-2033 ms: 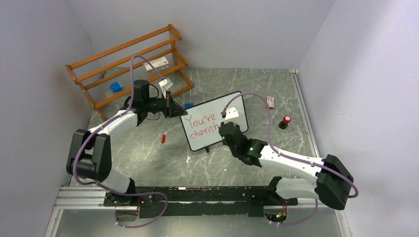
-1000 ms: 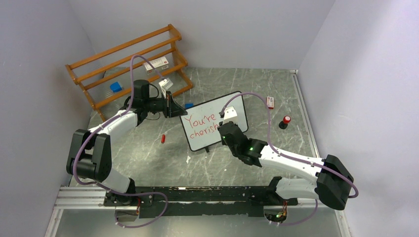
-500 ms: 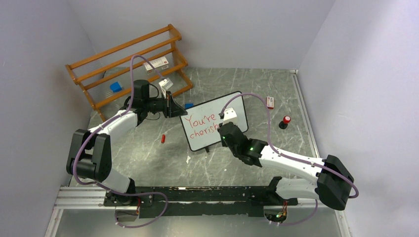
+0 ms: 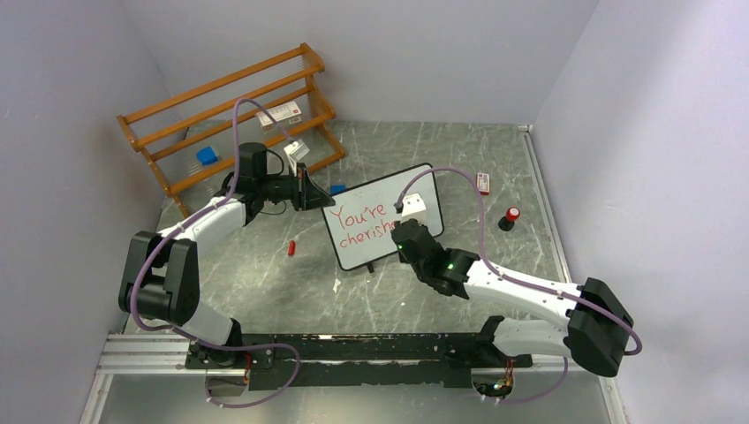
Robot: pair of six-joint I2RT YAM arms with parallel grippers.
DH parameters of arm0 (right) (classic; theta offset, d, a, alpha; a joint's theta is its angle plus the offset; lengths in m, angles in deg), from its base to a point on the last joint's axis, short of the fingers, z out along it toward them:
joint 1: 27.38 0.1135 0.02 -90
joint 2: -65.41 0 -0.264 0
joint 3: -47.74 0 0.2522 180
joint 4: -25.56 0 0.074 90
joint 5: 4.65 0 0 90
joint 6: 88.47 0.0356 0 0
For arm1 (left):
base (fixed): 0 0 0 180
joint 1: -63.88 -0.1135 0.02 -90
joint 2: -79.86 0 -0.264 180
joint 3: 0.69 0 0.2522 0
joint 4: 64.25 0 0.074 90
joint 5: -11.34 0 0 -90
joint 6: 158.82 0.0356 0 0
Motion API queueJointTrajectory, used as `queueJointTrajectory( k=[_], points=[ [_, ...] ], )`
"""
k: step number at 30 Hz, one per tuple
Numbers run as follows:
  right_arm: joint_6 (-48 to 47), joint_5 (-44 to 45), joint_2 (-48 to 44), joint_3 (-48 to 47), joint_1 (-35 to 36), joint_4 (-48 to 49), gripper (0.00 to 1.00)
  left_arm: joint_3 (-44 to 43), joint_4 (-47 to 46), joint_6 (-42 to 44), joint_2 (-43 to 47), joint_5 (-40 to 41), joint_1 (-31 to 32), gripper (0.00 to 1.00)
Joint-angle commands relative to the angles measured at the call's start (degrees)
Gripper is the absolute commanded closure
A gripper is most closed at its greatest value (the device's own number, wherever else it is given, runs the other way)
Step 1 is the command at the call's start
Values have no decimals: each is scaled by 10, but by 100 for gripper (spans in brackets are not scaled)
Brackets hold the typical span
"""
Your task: Write a sentence on the whiteboard
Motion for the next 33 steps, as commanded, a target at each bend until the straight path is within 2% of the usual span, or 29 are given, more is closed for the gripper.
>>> queueJointTrajectory(
  k=[1, 33],
  points=[
    [4, 22, -26, 6, -5, 4, 100, 14, 61, 48, -33, 58, 13, 95],
    [-3, 21, -12, 6, -29, 26, 100, 14, 64, 51, -31, 59, 13, 95]
  ],
)
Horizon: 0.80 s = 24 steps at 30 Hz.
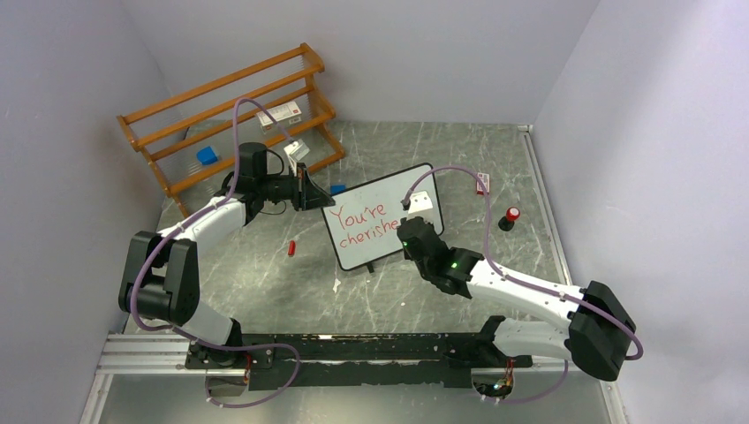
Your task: Write a sentence on the whiteboard
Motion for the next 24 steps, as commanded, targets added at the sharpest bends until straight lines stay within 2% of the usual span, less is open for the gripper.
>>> queueJointTrajectory(
  k=[1, 24],
  points=[
    [-3, 9, 0, -5, -4, 21, 100, 15, 61, 48, -31, 59, 13, 95],
    [-20, -26, -9, -4, -5, 32, 100, 15, 60, 47, -33, 58, 13, 95]
  ],
)
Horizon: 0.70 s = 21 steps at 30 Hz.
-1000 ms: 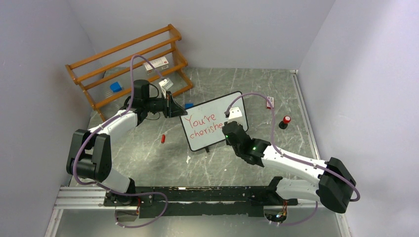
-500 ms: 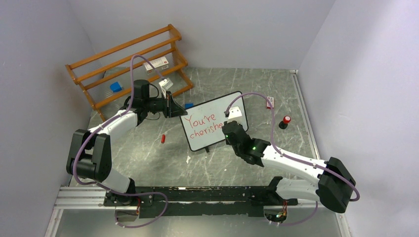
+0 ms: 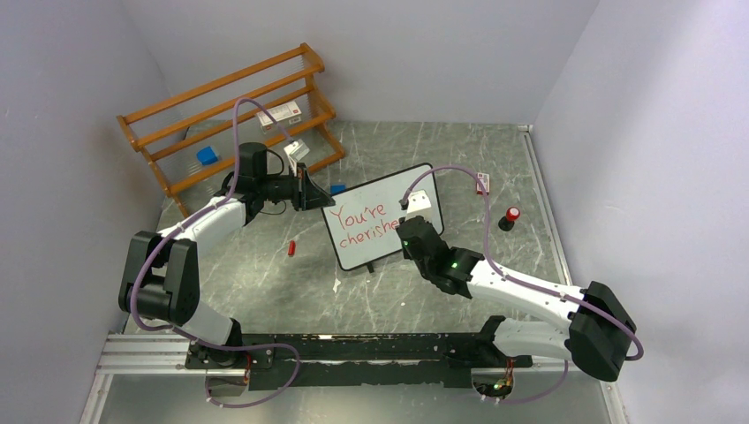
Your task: Write a sentence on the whiteboard
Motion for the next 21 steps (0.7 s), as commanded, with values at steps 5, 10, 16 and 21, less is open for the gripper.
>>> queueJointTrajectory(
  k=[5, 10, 16, 21],
  points=[
    [1, -21, -6, -1, -4, 4, 100, 14, 60, 47, -33, 58, 13, 95],
    [5, -28, -10, 2, -4, -7, 100, 14, 61, 47, -33, 58, 13, 95],
    [8, -24, -9, 1, -4, -22, 100, 15, 61, 48, -32, 59, 13, 95],
    [12, -15, -11, 3, -3, -30, 100, 15, 62, 48, -31, 59, 13, 95]
  ],
)
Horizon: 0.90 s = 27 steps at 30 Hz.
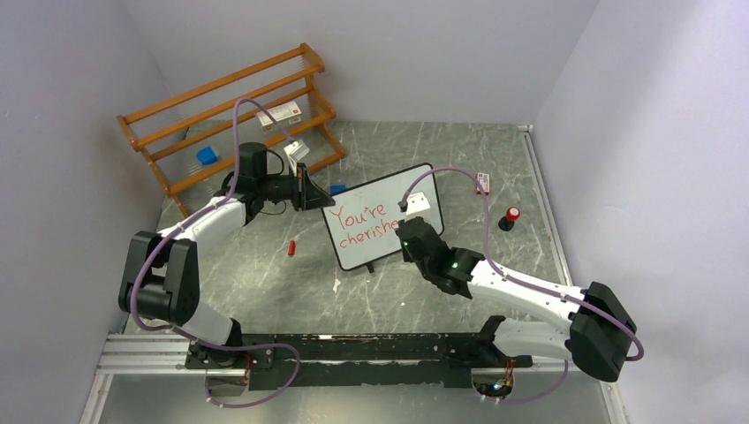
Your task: Write a sentence on the whiteboard
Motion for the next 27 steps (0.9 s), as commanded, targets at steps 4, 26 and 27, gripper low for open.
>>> queueJointTrajectory(
  k=[4, 26, 27],
  points=[
    [8, 20, -10, 1, -4, -14, 100, 14, 61, 48, -31, 59, 13, 95],
    [-17, 45, -12, -19, -12, 34, 100, 13, 64, 50, -32, 59, 13, 95],
    [-19, 46, -11, -21, -14, 36, 100, 13, 64, 49, -32, 59, 13, 95]
  ],
)
